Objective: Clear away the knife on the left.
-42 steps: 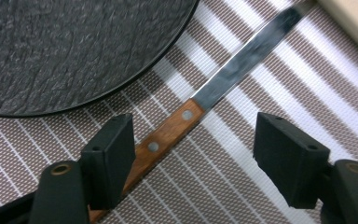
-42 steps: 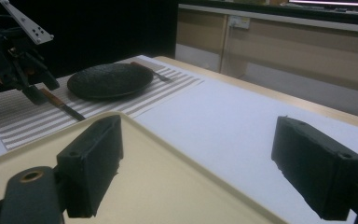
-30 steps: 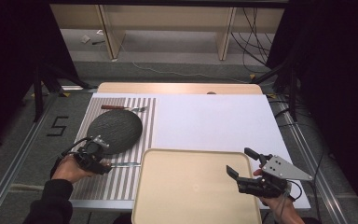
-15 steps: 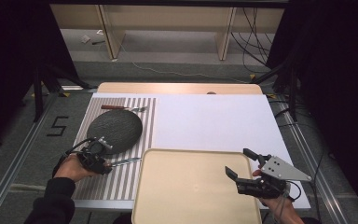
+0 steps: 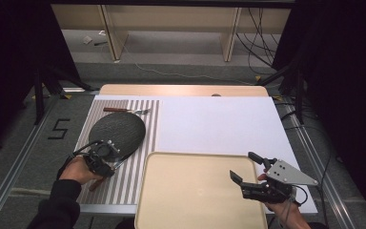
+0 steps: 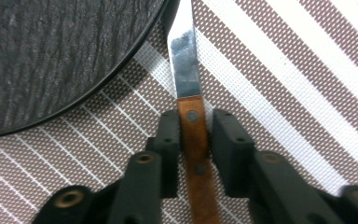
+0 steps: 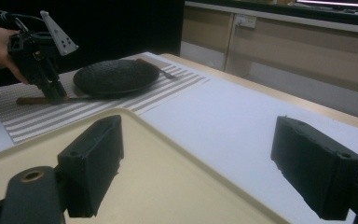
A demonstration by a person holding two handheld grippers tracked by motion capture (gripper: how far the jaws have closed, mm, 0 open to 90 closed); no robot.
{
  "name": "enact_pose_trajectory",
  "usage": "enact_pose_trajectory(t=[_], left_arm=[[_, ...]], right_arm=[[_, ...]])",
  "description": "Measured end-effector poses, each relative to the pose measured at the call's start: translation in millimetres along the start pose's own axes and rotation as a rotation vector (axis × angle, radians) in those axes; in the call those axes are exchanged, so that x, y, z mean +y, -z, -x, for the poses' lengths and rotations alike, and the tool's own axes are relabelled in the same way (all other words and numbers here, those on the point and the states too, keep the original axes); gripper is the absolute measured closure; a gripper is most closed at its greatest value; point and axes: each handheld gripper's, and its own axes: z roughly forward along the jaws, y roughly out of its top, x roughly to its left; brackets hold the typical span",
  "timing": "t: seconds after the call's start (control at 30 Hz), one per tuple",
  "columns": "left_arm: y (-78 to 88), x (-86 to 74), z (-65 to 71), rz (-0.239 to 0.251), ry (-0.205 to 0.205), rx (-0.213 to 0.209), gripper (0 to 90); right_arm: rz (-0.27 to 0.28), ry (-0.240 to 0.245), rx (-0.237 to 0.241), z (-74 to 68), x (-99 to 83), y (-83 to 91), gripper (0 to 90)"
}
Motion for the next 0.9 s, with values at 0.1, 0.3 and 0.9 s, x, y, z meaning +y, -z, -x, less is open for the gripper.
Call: enact_pose_trajectory(t=[0.1, 0.3, 0.9], left_arm=[[0.1, 0.1, 0.9, 0.001, -0.007, 0.003, 76.3], [0.0, 1.2, 2.9, 0.015, -0.003, -0.025, 76.7], [14.8, 7.3, 15.6, 0.118, 0.067, -0.089, 76.9]], right_arm=[[0.0, 0.0, 0.0, 0.0, 0.0, 0.1, 17.8], [0.0, 0.001, 0.001, 0.1, 0.0, 0.0, 17.8], [0.003, -0.003, 0.0, 0.6, -0.2, 0.4, 17.8]])
